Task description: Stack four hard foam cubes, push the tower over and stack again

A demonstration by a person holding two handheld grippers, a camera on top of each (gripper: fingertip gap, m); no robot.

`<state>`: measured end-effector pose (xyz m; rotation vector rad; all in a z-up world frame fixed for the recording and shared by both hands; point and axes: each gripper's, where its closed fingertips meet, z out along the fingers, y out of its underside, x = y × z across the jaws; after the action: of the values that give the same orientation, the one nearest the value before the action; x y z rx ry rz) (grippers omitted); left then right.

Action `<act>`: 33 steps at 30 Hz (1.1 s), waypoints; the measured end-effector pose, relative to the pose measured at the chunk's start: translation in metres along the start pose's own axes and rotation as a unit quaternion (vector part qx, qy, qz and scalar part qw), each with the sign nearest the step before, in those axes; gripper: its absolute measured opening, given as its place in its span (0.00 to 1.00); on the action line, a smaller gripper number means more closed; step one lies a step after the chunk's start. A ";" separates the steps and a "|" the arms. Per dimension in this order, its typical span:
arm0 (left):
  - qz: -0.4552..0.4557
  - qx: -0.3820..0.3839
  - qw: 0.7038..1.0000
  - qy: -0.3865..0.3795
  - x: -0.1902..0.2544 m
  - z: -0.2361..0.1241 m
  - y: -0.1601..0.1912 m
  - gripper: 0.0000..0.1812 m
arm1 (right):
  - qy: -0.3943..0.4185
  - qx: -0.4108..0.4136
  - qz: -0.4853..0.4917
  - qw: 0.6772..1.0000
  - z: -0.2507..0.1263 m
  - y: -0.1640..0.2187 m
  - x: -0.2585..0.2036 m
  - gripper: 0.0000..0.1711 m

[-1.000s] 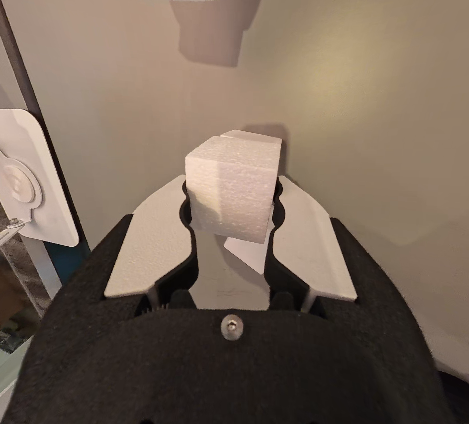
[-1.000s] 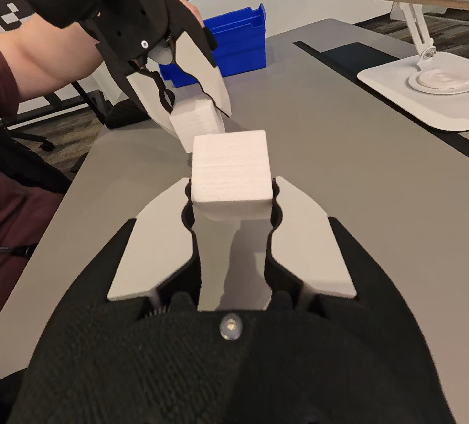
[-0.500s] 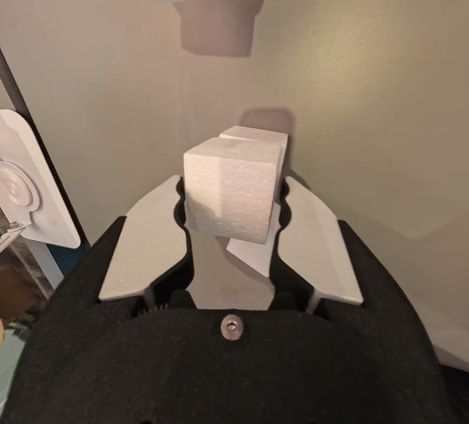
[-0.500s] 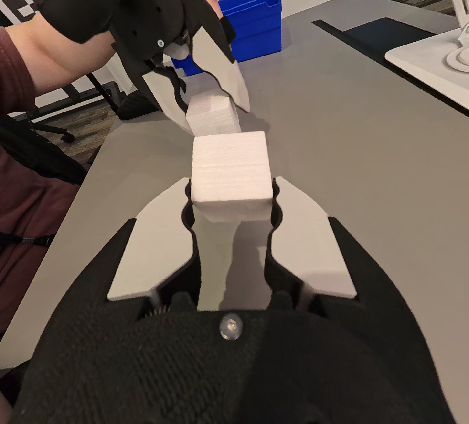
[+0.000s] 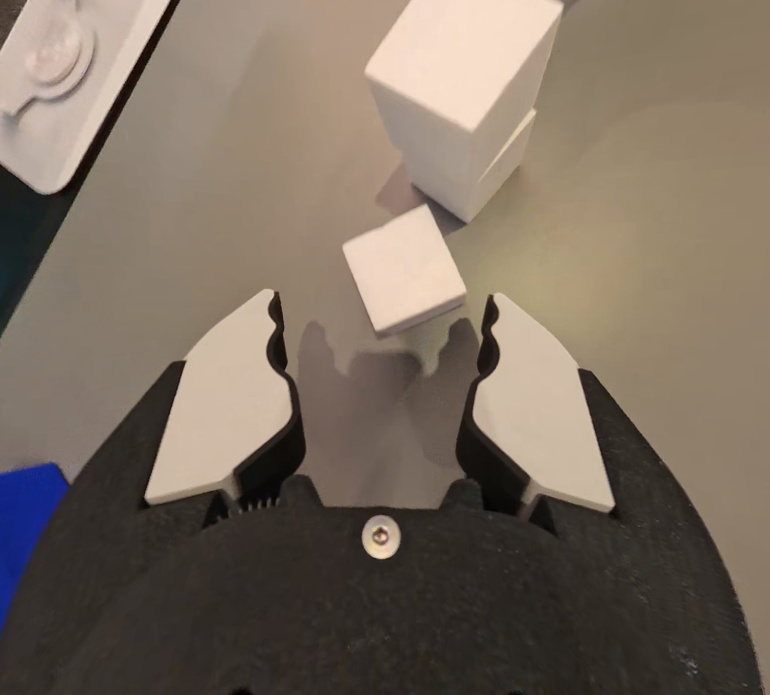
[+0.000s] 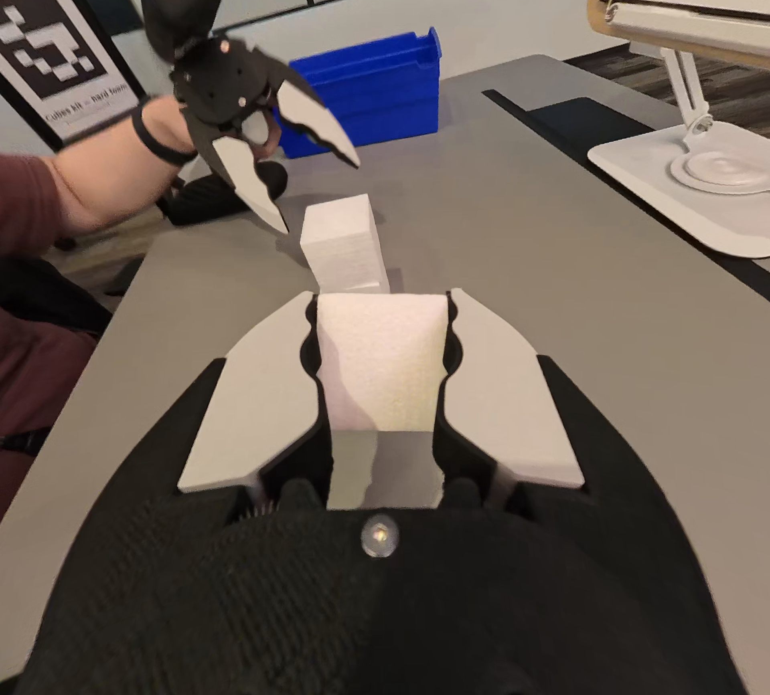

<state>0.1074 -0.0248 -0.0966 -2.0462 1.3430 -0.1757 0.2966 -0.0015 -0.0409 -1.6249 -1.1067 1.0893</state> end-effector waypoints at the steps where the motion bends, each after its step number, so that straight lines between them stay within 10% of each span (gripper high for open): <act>1: -0.006 0.002 1.000 -0.007 0.002 -0.001 0.007 0.50 | 0.009 -0.003 0.004 1.000 0.002 0.002 0.004 0.34; 14: -0.013 0.035 0.999 0.001 0.022 -0.002 0.017 0.48 | 0.076 -0.249 0.006 0.965 -0.001 0.101 0.030 0.39; 29: -0.021 0.029 0.999 0.020 0.028 0.008 0.029 0.48 | 0.075 -0.264 0.013 0.962 -0.028 0.109 0.026 0.37; 33: -0.039 0.043 0.998 0.017 0.026 0.011 0.028 0.47 | 0.067 -0.173 -0.032 0.982 -0.007 0.051 0.012 0.36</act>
<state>0.1029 -0.0488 -0.1278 -2.0334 1.2548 -0.2996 0.3162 -0.0030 -0.0903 -1.8858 -1.3012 0.7620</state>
